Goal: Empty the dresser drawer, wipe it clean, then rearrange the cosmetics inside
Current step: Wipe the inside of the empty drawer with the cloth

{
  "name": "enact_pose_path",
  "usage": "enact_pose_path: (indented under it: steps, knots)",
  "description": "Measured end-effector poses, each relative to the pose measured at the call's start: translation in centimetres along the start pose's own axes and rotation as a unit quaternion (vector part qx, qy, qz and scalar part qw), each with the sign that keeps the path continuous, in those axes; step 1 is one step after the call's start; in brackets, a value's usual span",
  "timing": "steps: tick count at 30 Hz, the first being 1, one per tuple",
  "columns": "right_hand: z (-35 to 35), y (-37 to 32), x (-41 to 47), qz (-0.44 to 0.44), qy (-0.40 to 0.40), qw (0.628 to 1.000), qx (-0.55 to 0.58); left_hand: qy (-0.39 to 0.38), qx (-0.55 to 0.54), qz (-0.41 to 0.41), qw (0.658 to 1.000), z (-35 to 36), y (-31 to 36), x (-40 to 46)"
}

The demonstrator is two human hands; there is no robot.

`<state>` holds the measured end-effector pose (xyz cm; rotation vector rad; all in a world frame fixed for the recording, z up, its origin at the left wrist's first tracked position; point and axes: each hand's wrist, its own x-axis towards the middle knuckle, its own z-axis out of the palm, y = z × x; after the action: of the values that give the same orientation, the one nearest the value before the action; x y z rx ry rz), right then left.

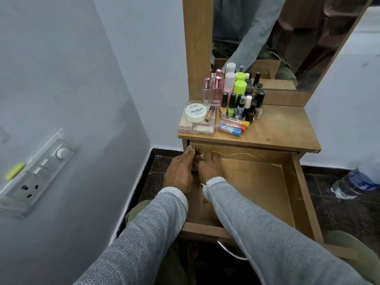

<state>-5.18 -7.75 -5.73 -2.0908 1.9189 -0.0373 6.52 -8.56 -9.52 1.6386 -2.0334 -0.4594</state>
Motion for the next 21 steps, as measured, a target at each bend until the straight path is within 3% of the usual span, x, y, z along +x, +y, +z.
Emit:
enact_pose_path:
  steps: [4,8,14,21]
  knots:
    - [0.1,-0.1,1.0,0.004,-0.001,1.000,-0.007,0.003,-0.045,-0.028,0.999,0.1,0.2,-0.1]
    - [-0.1,0.7,1.2,-0.014,-0.025,0.999,-0.040,0.002,0.012,-0.005,1.000,0.4,-0.4,0.3]
    - [-0.5,0.3,1.1,-0.020,-0.055,0.997,-0.056,-0.010,-0.016,-0.035,0.999,0.1,-0.1,0.1]
    - [-0.7,1.8,-0.1,0.069,-0.015,0.997,0.026,-0.022,-0.046,-0.042,0.998,-1.3,1.4,-0.2]
